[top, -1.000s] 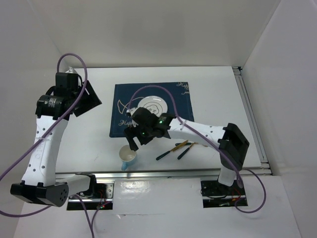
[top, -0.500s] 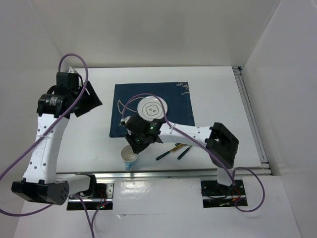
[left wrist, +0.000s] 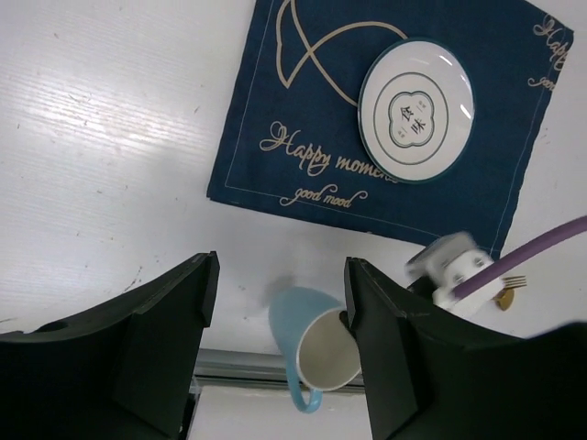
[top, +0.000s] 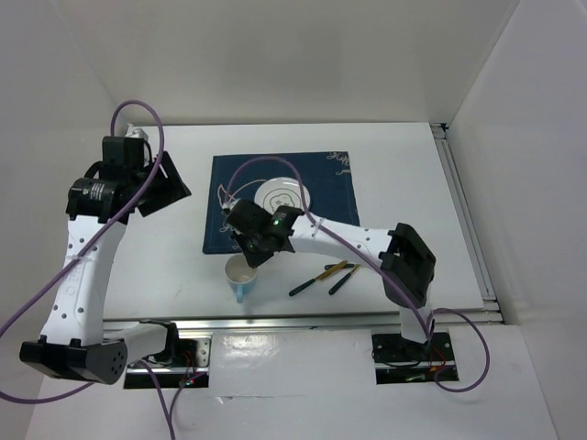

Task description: Set the dinner table for one person

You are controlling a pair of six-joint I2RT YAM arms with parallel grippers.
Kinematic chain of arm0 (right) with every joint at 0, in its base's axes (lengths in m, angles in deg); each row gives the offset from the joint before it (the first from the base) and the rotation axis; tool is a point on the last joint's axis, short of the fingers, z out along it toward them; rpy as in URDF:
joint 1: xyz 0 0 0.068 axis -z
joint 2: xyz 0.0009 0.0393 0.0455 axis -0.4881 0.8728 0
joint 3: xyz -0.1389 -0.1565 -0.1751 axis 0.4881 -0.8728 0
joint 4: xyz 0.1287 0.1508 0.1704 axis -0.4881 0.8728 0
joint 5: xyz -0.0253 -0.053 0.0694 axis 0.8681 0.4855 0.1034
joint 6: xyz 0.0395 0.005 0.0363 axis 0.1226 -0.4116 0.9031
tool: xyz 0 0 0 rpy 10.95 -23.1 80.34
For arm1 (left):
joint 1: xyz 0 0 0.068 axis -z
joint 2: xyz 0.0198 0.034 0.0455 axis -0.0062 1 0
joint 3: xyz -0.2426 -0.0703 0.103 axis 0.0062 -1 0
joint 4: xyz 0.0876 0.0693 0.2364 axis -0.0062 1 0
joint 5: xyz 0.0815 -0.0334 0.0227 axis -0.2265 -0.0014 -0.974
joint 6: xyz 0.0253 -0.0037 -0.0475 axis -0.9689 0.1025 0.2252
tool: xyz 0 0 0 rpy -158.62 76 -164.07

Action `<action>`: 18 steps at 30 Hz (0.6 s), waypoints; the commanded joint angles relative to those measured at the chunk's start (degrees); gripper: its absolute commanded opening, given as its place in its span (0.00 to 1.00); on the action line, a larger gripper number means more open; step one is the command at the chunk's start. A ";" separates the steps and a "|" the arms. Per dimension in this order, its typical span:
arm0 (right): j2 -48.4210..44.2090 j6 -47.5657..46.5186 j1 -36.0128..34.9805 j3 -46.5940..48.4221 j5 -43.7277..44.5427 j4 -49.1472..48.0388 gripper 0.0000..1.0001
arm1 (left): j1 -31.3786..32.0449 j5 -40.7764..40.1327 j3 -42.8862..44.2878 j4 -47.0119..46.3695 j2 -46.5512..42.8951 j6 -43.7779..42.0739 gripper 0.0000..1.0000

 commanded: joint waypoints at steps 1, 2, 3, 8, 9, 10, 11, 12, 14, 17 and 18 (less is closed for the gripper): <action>-4.35 2.01 5.40 6.48 2.23 3.99 0.00 | -0.34 1.29 -0.97 -3.11 -3.65 -1.94 0.74; -5.05 2.01 8.29 8.40 2.75 5.05 0.00 | -0.34 1.82 -2.02 -3.12 -4.35 -2.55 0.74; -5.06 2.01 9.71 9.47 3.62 5.84 0.00 | -0.34 2.34 -2.03 -3.73 -4.35 -2.55 0.74; -1.65 1.40 20.25 19.48 6.61 11.38 0.00 | -0.34 5.24 -3.96 -3.73 -2.34 -3.69 0.75; -0.41 1.40 23.57 21.24 7.14 12.08 0.00 | -0.34 6.21 -3.97 -4.43 -2.33 -3.69 0.75; 1.86 1.40 25.09 22.65 7.15 12.09 0.00 | -0.34 6.22 -4.92 -4.44 -2.33 -3.69 0.75; 3.27 1.40 26.58 25.97 6.63 12.79 0.00 | -0.34 7.43 -6.33 -5.39 -2.33 -3.69 0.75; 4.59 1.40 29.21 27.83 6.62 12.79 0.00 | -0.34 8.23 -7.30 -6.27 -2.33 -3.09 0.75; 8.81 2.18 31.59 33.34 7.49 14.89 0.00 | 0.71 11.73 -10.19 -8.65 -2.94 -2.20 0.75; 14.26 3.24 35.81 39.08 8.99 16.65 0.00 | 3.60 14.73 -13.19 -12.25 -2.95 -1.58 0.75; 15.49 3.24 36.87 42.14 8.99 16.66 0.00 | 4.66 15.35 -13.80 -12.26 -2.95 -1.58 0.75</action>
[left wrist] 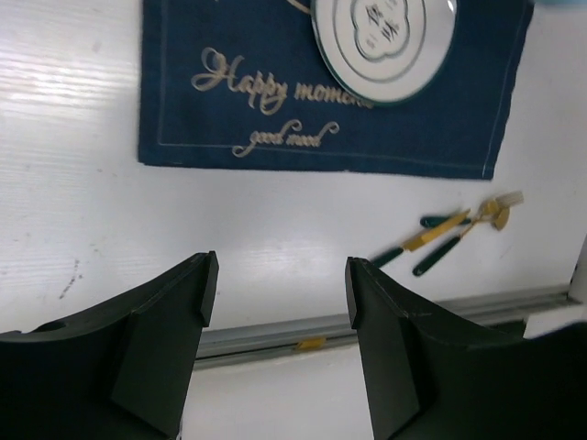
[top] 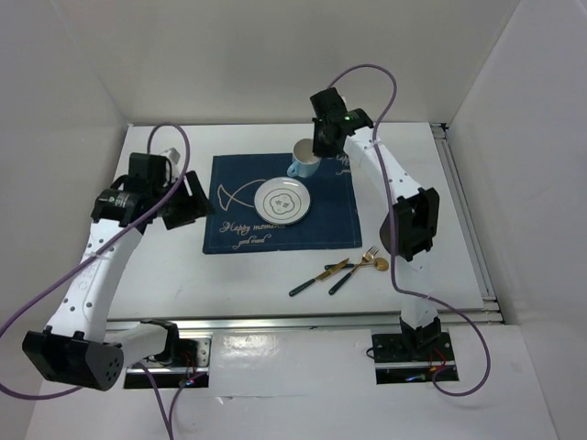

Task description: Set the dinner table for one person

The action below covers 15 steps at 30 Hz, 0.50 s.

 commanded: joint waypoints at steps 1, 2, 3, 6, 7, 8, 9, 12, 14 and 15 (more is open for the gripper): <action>4.66 1.71 2.97 7.24 0.73 3.17 0.00 | 4.02 5.24 -1.72 -4.59 0.11 -0.05 0.75; 5.46 1.71 3.68 7.86 0.73 2.30 0.00 | 4.82 5.24 -1.73 -4.59 0.64 -0.05 0.75; 6.25 1.71 4.39 8.65 0.73 2.30 0.00 | 5.53 5.24 -2.34 -4.59 1.17 -0.05 0.75; 9.33 2.24 7.02 10.06 1.26 0.89 0.00 | 8.08 5.24 -3.04 -5.11 2.49 -1.28 0.75; 9.94 2.24 7.73 10.76 1.26 0.11 0.00 | 8.69 5.24 -3.57 -5.11 3.01 -1.29 0.75; 10.99 2.24 8.86 10.76 0.56 -0.42 0.00 | 9.83 5.24 -3.57 -5.64 3.54 -1.29 0.75; 11.61 2.24 9.40 11.89 0.56 -1.04 0.00 | 10.36 5.24 -4.10 -5.64 3.55 -1.29 0.75; 14.25 2.24 11.15 14.18 -0.67 -1.04 0.00 | 12.65 6.29 -5.24 -6.26 4.07 -1.81 0.75; 15.39 1.71 11.95 14.72 -1.38 -1.04 0.00 | 14.23 6.29 -5.77 -6.96 4.69 -1.81 0.75; 16.01 1.71 11.95 15.24 -1.38 -1.57 0.00 | 14.76 6.29 -6.29 -6.96 5.38 -1.81 0.75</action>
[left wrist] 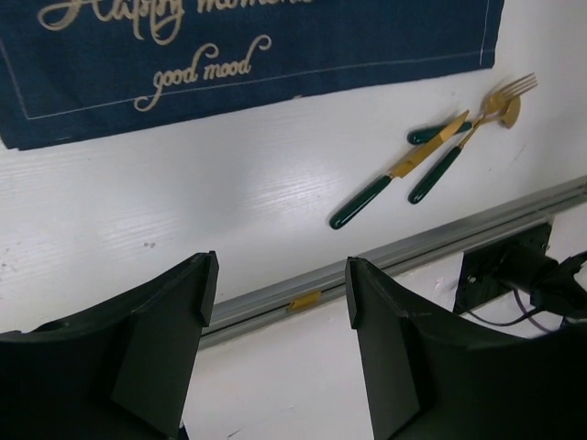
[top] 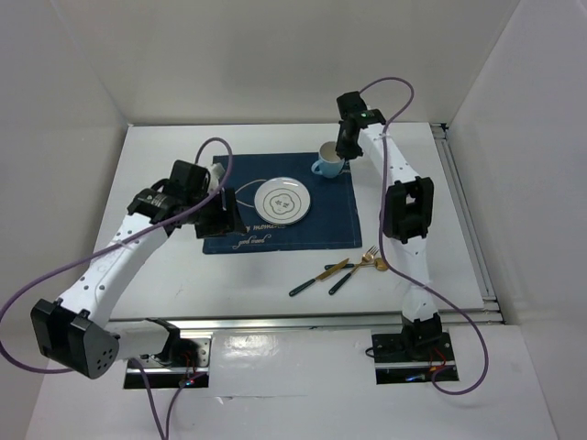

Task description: Set the dinner table for one person

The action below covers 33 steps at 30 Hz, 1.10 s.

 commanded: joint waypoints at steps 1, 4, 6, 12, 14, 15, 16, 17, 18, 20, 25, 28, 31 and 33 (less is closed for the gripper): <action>-0.42 0.12 0.67 5.04 -0.92 -2.93 0.00 | 2.08 1.44 -0.81 -2.19 0.95 -1.53 0.75; 0.19 -0.50 1.20 5.04 -1.70 -4.33 0.00 | 4.63 0.83 -0.81 -2.72 2.35 -1.00 0.75; 1.42 -0.50 1.20 5.04 -1.71 -4.86 0.00 | 7.17 0.13 -0.20 -2.72 3.94 -1.00 0.75; 2.48 -1.03 1.73 5.04 -2.76 -4.86 0.05 | 13.50 -3.48 3.75 -0.62 8.24 -1.00 0.81; 2.48 -1.03 1.73 5.04 -2.76 -5.38 0.18 | 16.14 -4.62 4.45 -0.09 9.30 -1.00 0.81; 2.48 -1.03 1.73 5.04 -2.76 -5.39 0.25 | 16.76 -4.63 4.46 -0.08 10.00 -1.00 0.81; 2.48 -1.03 1.73 5.04 -2.76 -5.39 0.35 | 17.29 -4.63 4.46 -0.08 10.01 -1.00 0.81; 1.78 -1.03 1.73 5.04 -2.76 -5.39 0.56 | 18.25 -4.63 4.46 -0.08 10.62 -1.00 0.82; 1.77 -1.03 1.73 5.04 -2.76 -5.39 0.66 | 18.78 -4.63 4.46 -0.08 10.62 -1.00 0.82; -0.42 -1.03 1.73 5.04 -3.29 -5.39 0.82 | 20.71 -5.15 4.46 -0.79 10.62 -1.00 0.84; -8.39 -1.56 1.73 3.90 -6.01 -4.69 1.00 | 25.63 -5.86 2.45 -4.03 13.95 -2.93 0.86; -14.99 1.24 3.13 -4.86 -8.91 -4.68 1.00 | 28.62 -5.68 2.44 -6.41 17.82 -3.46 0.87; -26.59 2.05 4.97 -20.85 -11.19 -9.33 1.00 | 35.03 -9.36 4.10 -8.69 22.73 -4.78 0.87; -33.89 2.57 6.29 -29.92 -11.73 -10.84 1.00 | 36.19 -10.68 4.73 -11.14 24.85 -5.48 0.84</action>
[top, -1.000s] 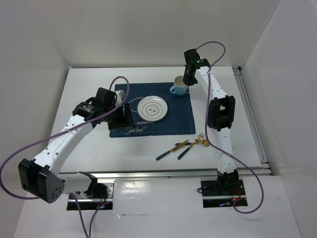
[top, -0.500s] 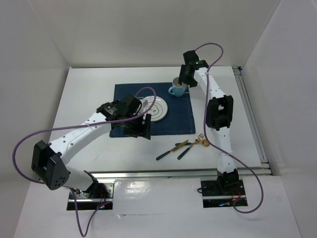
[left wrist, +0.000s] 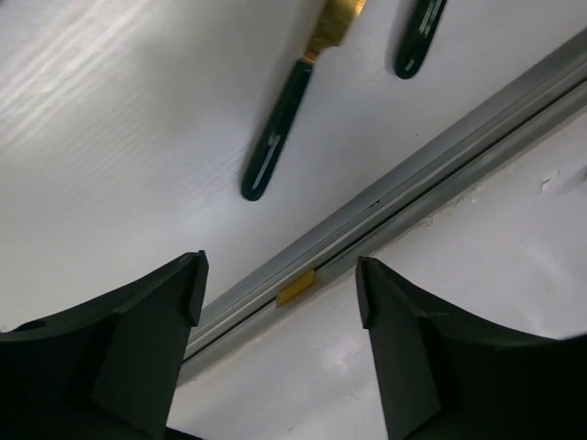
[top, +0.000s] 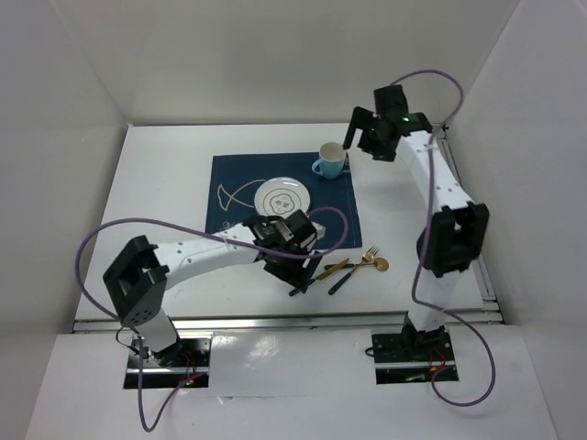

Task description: Set the dinner table for one person

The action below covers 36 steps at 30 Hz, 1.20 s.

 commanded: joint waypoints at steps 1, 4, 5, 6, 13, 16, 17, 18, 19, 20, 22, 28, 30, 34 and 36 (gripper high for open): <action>-10.97 1.72 3.00 -9.28 -2.07 -3.52 1.00 | 2.77 -2.89 1.71 -5.78 2.85 -2.53 0.81; -18.09 0.41 6.06 -17.54 -1.28 -2.99 1.00 | 2.77 -3.50 1.09 -10.53 4.96 -5.16 0.79; -21.24 0.40 7.03 -21.13 -1.28 -2.99 1.00 | 2.77 -4.02 1.09 -10.54 6.96 -5.87 0.77; -22.75 -0.29 8.00 -22.82 -1.28 -2.99 1.00 | 2.77 -6.12 1.79 -10.54 8.12 -6.66 0.77; -28.66 -1.97 14.08 -30.22 -3.73 -2.99 1.00 | 2.77 -5.62 2.94 -11.85 15.15 -10.44 0.65; -29.19 -2.59 14.69 -31.36 -3.74 -3.60 1.00 | 2.77 -5.00 2.41 -13.25 16.30 -10.44 0.65; -29.19 -2.59 14.69 -31.36 -4.26 -3.60 1.00 | 2.77 -5.00 2.41 -13.26 16.30 -10.44 0.65; -29.19 -2.59 14.69 -31.36 -4.27 -3.60 1.00 | 2.77 -5.00 2.41 -13.26 17.26 -10.44 0.65; -29.19 -2.59 14.69 -31.36 -4.27 -3.60 1.00 | 2.77 -5.52 2.41 -13.26 17.79 -10.44 0.64; -29.19 -2.59 15.21 -31.36 -4.27 -4.13 1.00 | 2.77 -5.52 2.41 -13.26 18.40 -10.44 0.61; -29.19 -2.59 15.22 -31.36 -4.27 -4.13 1.00 | 2.77 -5.52 1.71 -13.26 18.41 -10.44 0.55; -29.19 -3.11 16.36 -31.36 -4.27 -4.13 1.00 | 2.77 -6.14 1.71 -10.19 15.78 -9.21 0.13; -29.19 -3.63 16.36 -30.83 -4.27 -4.13 1.00 | 2.77 -6.67 1.01 -10.18 12.71 -8.69 0.04; -29.71 -3.64 17.06 -30.83 -4.27 -4.13 1.00 | 2.77 -6.67 1.00 -6.95 8.05 -7.46 0.00; -29.71 -3.64 17.59 -30.83 -4.27 -4.13 1.00 | 2.77 -5.44 1.62 -6.06 5.67 -6.93 0.00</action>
